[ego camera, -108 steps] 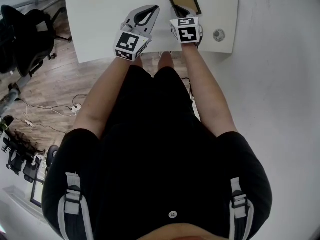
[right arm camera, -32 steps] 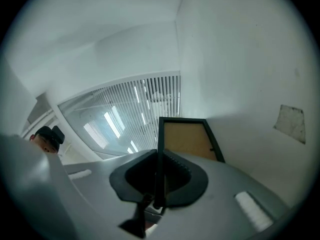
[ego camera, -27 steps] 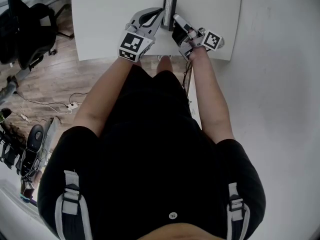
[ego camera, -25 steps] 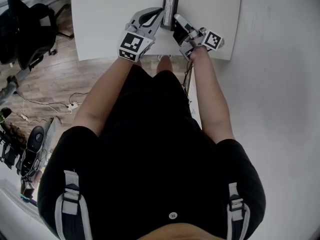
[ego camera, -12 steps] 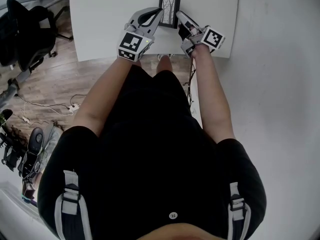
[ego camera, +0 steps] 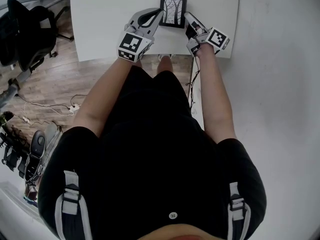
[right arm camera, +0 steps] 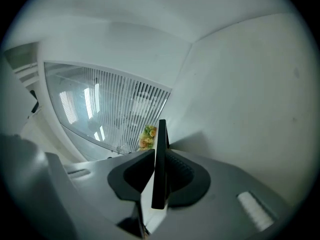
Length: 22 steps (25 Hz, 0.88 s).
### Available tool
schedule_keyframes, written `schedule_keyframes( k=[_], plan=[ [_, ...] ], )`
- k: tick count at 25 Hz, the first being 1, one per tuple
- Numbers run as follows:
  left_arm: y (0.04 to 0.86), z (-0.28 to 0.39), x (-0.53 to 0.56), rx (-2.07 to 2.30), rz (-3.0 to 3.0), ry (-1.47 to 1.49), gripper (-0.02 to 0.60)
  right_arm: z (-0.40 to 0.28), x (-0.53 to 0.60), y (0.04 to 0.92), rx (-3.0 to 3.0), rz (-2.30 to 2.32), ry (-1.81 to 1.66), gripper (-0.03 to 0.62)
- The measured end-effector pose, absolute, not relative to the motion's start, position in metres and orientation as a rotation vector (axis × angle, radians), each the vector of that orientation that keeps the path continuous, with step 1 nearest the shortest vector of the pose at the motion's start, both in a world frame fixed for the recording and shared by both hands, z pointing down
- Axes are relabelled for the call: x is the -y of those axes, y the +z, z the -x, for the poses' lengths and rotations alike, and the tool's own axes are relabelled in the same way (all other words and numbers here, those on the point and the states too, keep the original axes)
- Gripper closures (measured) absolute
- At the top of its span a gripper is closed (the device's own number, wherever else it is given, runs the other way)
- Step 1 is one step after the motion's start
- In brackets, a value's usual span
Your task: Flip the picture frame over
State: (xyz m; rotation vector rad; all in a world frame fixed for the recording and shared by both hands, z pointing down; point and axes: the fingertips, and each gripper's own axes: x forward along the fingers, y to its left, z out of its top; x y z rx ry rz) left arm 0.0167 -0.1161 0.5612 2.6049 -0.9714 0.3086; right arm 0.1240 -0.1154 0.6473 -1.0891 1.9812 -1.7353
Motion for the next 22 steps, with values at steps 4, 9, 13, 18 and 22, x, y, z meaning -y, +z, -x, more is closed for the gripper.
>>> schedule_keyframes(
  k=[4,9,13,18,22],
  plan=[
    [0.56,-0.016,0.117,0.971,-2.603,0.307,0.575,-0.129,0.116,0.656,-1.983,1.13,-1.747,0.517],
    [0.559,-0.017,0.118,0.968,-2.603,0.307,0.575,-0.131,0.116,0.667,-2.083,1.225,-1.754,0.507],
    [0.56,-0.019,0.119,0.966,-2.604,0.315,0.575,-0.132,0.116,0.673,-2.12,1.254,-1.763,0.49],
    [0.562,-0.02,0.118,0.963,-2.603,0.318,0.575,-0.137,0.117,0.677,-2.129,1.328,-1.744,0.482],
    [0.568,-0.017,0.117,0.958,-2.606,0.33,0.575,-0.139,0.118,0.679,-2.165,1.391,-1.714,0.483]
  ],
)
